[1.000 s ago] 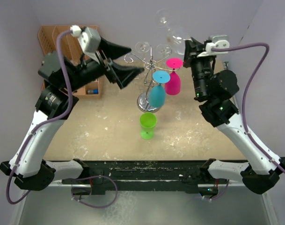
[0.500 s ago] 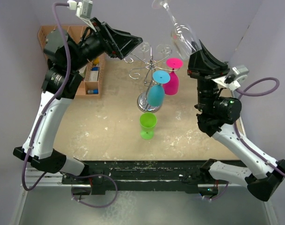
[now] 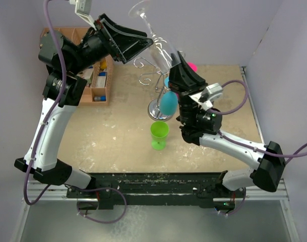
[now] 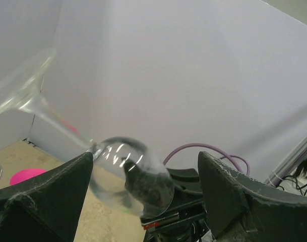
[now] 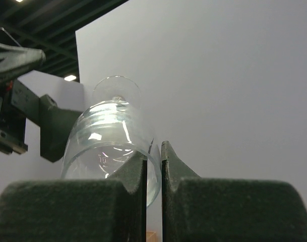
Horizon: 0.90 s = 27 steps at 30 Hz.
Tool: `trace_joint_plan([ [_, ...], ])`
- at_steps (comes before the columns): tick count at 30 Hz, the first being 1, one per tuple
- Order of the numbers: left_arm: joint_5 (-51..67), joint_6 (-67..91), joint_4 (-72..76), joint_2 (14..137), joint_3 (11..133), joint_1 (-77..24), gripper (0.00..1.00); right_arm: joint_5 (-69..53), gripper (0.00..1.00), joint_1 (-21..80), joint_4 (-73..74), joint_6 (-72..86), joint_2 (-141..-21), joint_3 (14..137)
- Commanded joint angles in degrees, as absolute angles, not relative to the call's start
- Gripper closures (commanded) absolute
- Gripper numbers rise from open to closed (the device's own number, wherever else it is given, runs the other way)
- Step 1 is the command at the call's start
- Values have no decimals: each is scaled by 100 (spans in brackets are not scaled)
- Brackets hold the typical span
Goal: Place the wine glass upside down on the wine glass rack
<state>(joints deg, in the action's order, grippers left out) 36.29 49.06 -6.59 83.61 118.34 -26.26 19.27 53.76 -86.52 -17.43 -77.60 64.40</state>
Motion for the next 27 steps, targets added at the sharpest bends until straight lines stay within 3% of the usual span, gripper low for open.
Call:
trace_joint_plan([
  [1,3773,5053,-365,8392,12126,-2593,14,1997,100,5521,-10034,-2279,-7805,6748],
  [27,3579,4088,-1013,8589,12140,-2593,19,1820,100,5773,-10623,-2291,-7893,6627],
])
